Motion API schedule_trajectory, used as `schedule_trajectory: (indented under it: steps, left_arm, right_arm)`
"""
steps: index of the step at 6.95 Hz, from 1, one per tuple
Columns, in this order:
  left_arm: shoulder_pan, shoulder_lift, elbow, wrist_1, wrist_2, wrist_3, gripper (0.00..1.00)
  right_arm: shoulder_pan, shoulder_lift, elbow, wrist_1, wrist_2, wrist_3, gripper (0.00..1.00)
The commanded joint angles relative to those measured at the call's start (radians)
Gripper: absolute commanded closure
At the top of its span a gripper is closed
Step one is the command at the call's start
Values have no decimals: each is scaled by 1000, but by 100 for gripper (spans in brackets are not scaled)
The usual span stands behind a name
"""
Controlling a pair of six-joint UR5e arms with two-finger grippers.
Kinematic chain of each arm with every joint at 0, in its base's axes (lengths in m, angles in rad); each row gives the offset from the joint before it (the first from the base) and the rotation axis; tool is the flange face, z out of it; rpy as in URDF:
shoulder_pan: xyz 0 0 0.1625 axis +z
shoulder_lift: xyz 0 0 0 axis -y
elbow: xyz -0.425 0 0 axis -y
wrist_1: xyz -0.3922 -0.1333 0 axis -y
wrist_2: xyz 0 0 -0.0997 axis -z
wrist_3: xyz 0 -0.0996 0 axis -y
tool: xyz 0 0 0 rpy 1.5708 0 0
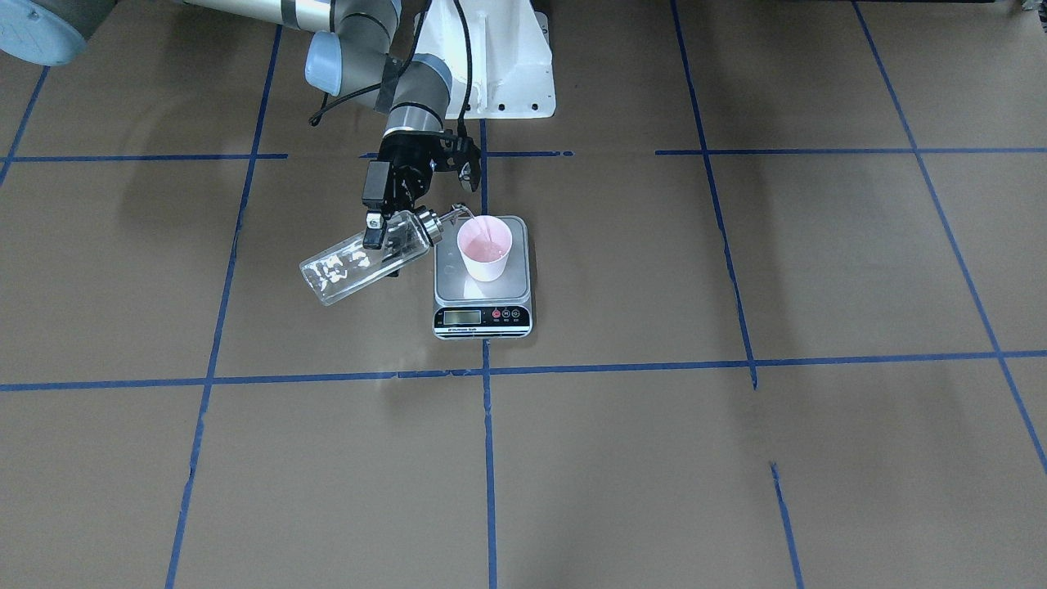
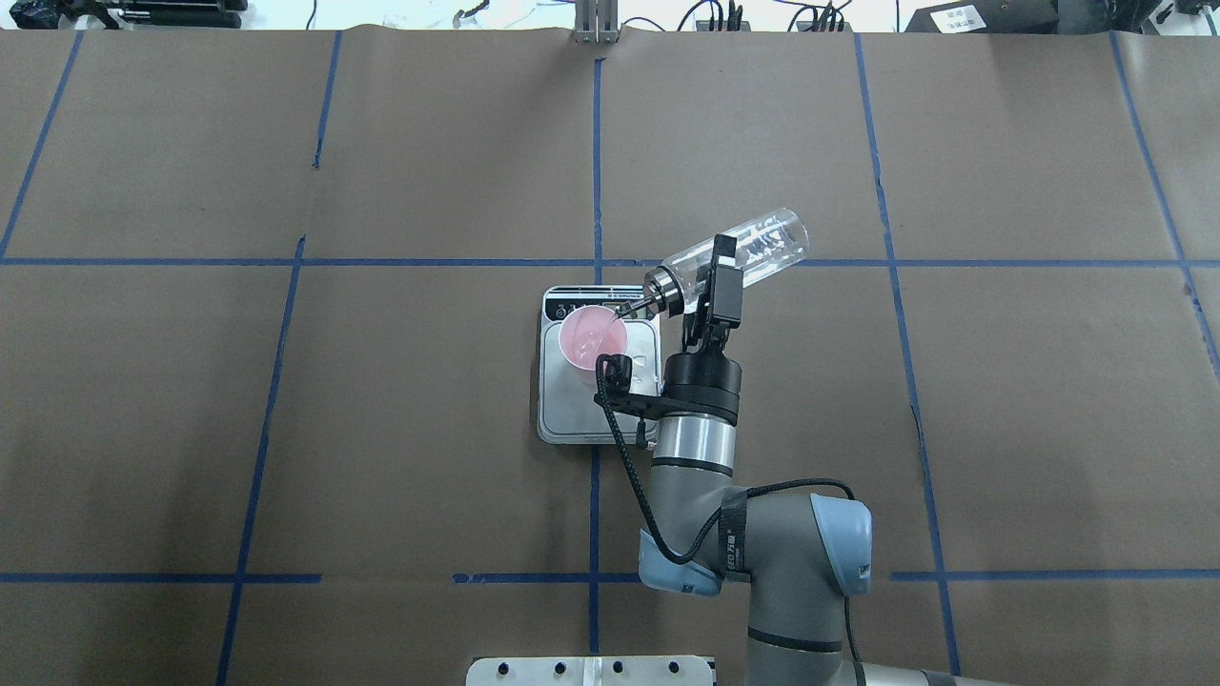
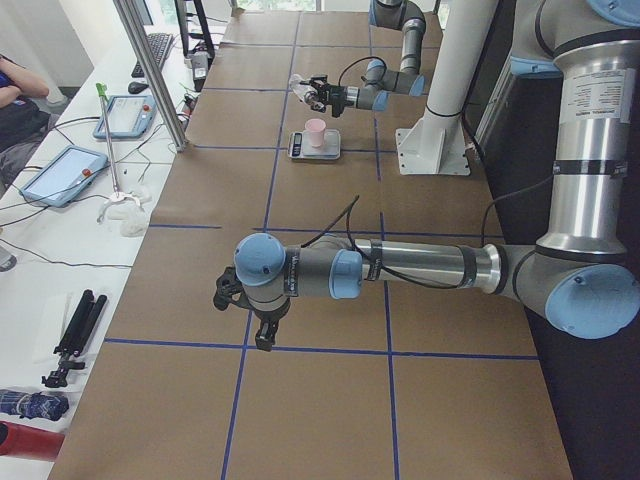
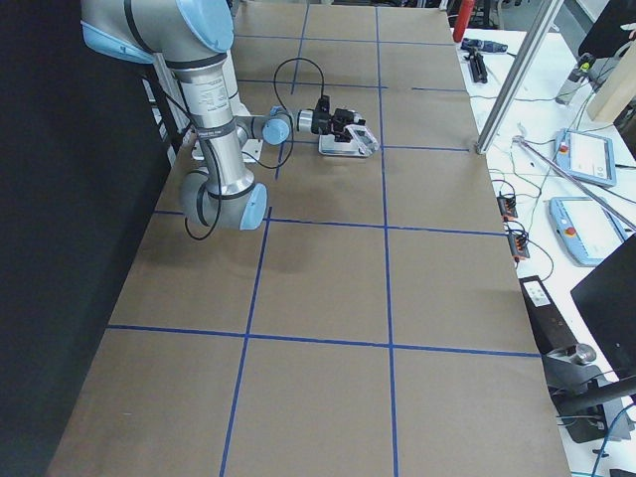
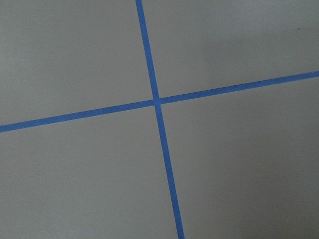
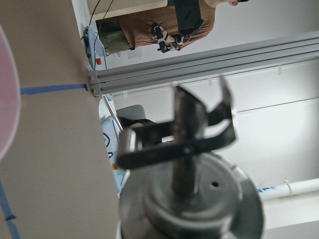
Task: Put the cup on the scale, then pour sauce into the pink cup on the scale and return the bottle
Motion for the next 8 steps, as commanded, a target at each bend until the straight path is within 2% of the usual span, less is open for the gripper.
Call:
schedule_trajectory:
  steps: [1,2,4,8]
  left_arm:
    - [0,-1,-2,-7,-17,0,0]
    - [0,0,-10,-7,-23,0,0]
    - [0,0,-16,-7,-23,2,0]
    - [0,-2,-19,-8,-22,3,0]
  right_arm:
    - [-16,-2,101,55,164,4,100]
    - [-17,-14,192,55,236,8,100]
    - [-14,-31,327,56,417,144,100]
    - [9,-77,524,66,692,600,100]
